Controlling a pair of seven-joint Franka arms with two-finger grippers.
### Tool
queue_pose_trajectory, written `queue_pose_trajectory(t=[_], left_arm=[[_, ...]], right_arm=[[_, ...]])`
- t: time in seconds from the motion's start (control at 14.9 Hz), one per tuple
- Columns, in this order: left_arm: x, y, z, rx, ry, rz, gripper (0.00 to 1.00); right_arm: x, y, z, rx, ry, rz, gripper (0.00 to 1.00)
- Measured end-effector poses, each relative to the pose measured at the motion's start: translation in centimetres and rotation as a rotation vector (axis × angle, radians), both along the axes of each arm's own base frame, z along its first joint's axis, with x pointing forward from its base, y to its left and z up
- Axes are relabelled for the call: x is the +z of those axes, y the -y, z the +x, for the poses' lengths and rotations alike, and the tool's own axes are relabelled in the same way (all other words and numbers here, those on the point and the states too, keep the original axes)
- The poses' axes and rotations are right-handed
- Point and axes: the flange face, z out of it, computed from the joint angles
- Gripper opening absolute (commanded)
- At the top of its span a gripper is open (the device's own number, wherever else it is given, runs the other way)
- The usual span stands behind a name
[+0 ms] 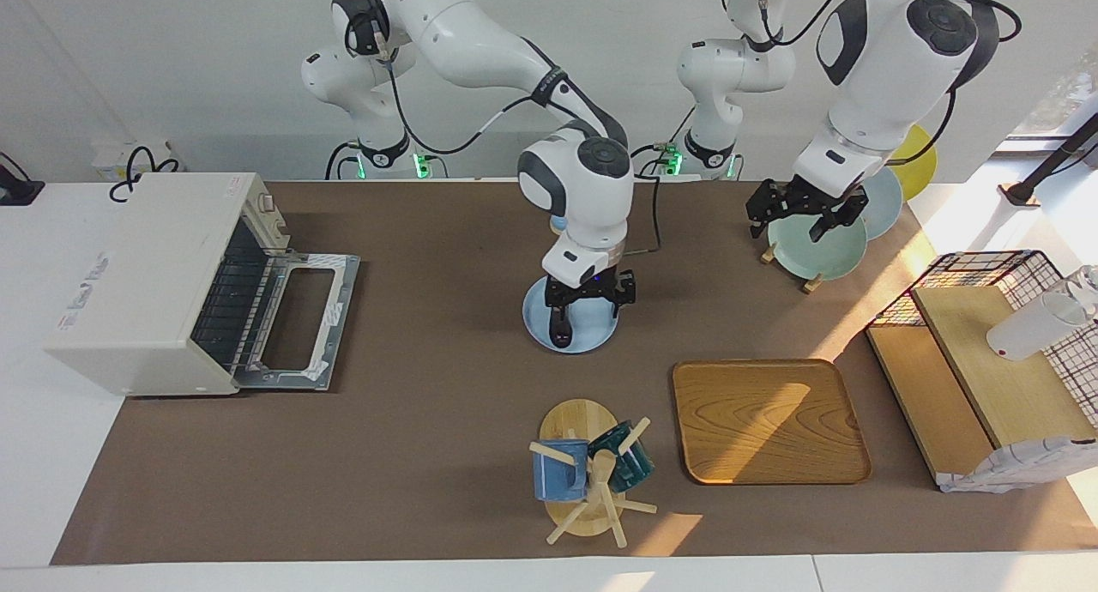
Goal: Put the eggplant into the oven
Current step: 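Withdraw the left gripper while the right gripper reaches the eggplant on the plate, then grasp the eggplant with the right gripper and carry it toward the oven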
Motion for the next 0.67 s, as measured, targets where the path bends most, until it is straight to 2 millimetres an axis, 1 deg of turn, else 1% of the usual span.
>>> queue_pose_trajectory(t=[0.13,0.27,0.4,0.6,0.67], left_arm=[[0.4,-0.1,-0.5,0.000,0.005,0.001,1.00],[0.6,-0.3,-0.5,0.005,0.007,0.001,1.00],[0.6,-1.0,-0.7,0.011,-0.014,0.014,1.00],[0.8,-1.5,-0.8,0.002,-0.022,0.059,1.00],[1.0,-1.5,-0.8,0.000,-0.018,0.060,1.00]], right_arm=[[-1.8,-1.4,-0.8,0.010,0.002,0.003,1.00],[-3.0,-2.3,-1.6,0.026,-0.004,-0.006,0.90],[-3.7,-2.4,-1.8,0.030,-0.009,-0.011,0.80],[-5.1,-2.2,-2.1,0.025,0.004,0.007,0.75],[-5.5,-2.1,-2.2,0.022,0.005,0.009,0.72]])
